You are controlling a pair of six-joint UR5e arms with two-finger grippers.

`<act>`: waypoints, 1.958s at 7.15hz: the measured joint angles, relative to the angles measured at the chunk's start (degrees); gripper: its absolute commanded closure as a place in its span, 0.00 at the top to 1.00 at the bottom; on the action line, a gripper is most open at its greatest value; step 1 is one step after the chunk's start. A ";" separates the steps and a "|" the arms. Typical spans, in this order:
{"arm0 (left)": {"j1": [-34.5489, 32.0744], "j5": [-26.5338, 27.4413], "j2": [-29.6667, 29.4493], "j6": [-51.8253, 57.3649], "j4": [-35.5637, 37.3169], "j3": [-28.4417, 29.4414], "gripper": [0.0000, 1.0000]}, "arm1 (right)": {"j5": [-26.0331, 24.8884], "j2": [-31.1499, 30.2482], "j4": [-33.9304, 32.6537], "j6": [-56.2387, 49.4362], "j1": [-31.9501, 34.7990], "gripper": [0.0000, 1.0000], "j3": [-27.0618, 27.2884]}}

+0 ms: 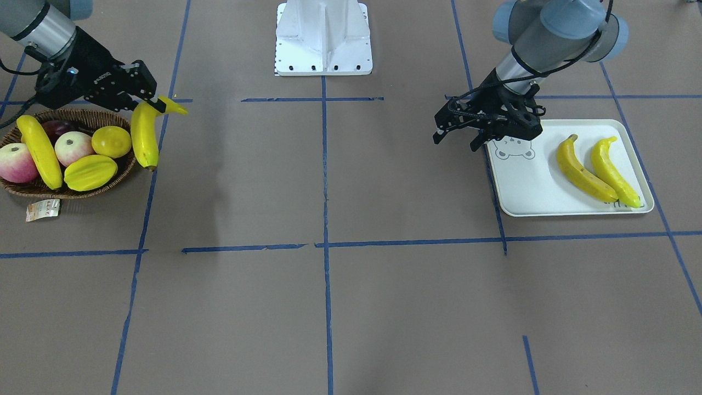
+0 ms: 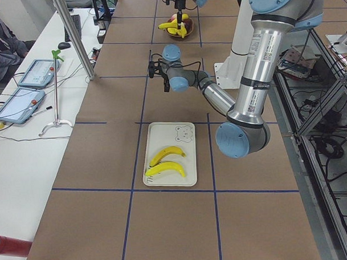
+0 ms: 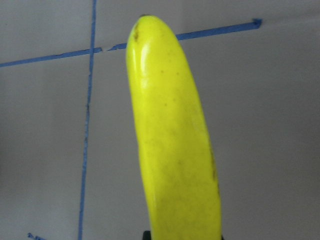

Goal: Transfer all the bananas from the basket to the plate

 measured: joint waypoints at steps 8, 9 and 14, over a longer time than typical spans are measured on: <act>6.41 1.96 -14.25 -19.52 -0.31 3.50 0.97 | -21.57 21.28 -0.86 10.24 -19.22 0.10 -8.21; 7.56 3.77 -15.25 -20.63 -0.22 3.96 0.94 | -22.47 22.80 -0.89 10.93 -19.88 0.10 -9.28; 9.74 6.09 -16.88 -22.69 -0.03 5.82 0.70 | -24.88 25.84 -0.90 12.24 -21.24 0.10 -11.16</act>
